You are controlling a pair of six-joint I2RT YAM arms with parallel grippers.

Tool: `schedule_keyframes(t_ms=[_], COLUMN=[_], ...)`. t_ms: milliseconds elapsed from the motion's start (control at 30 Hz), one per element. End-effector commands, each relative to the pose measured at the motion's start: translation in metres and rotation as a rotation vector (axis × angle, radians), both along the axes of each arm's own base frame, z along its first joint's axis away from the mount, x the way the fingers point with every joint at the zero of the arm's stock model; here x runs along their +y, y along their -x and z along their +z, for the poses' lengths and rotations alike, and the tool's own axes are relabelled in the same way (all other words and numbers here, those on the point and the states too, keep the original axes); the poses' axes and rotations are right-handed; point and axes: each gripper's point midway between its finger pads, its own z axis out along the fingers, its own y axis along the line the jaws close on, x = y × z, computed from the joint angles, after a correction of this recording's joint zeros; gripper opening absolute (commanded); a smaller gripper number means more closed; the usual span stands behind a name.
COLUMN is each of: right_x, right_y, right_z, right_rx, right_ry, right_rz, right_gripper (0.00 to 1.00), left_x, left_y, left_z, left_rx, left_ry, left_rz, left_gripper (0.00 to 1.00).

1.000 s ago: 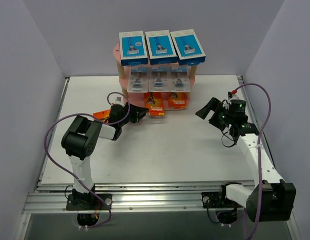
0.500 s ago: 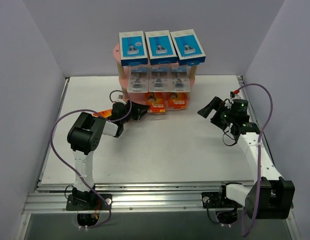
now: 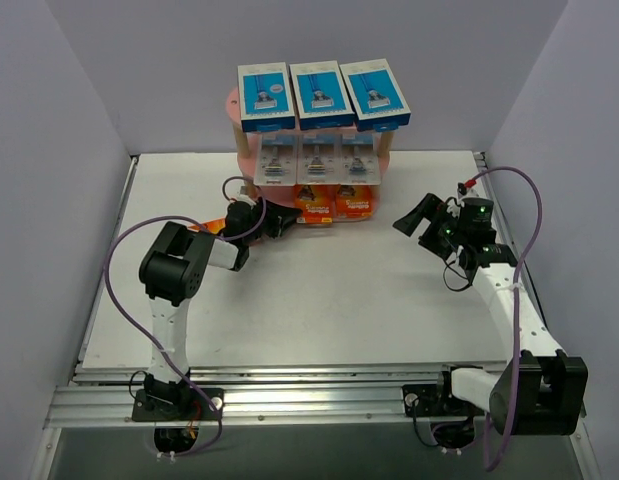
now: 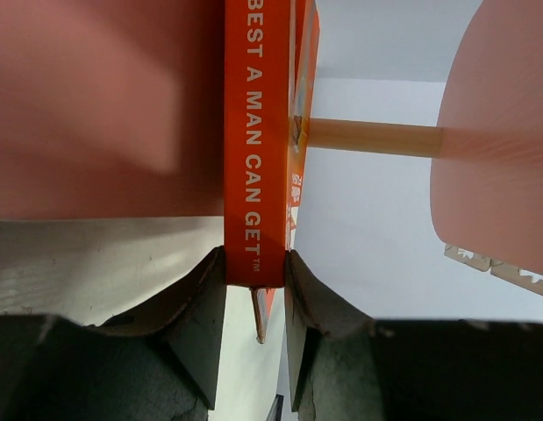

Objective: Place and organize the shaving razors onto the shelf

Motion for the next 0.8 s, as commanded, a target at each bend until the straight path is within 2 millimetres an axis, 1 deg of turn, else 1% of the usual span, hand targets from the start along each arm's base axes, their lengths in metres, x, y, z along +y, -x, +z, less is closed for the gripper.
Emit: schedule_keyframes(t_ms=[0, 267, 567, 767], right_x=[0.001, 0.002, 0.003, 0.003], right_y=[-0.006, -0.007, -0.006, -0.006], right_z=[0.011, 0.008, 0.006, 0.006], right_rx=[-0.037, -0.029, -0.025, -0.028], right_ry=[-0.015, -0.022, -0.026, -0.029], right_rz=[0.009, 0.011, 0.014, 0.014], right_gripper=[0.89, 0.88, 0.88, 0.88], left_x=[-0.005, -0.008, -0.019, -0.020], left_y=[-0.009, -0.011, -0.013, -0.013], left_z=[0.012, 0.003, 0.002, 0.001], left_rx=[-0.069, -0.057, -0.055, -0.050], left_ry=[-0.006, -0.014, -0.008, 0.009], left_rz=[-0.021, -0.028, -0.033, -0.028], left_gripper=[0.02, 0.02, 0.02, 0.02])
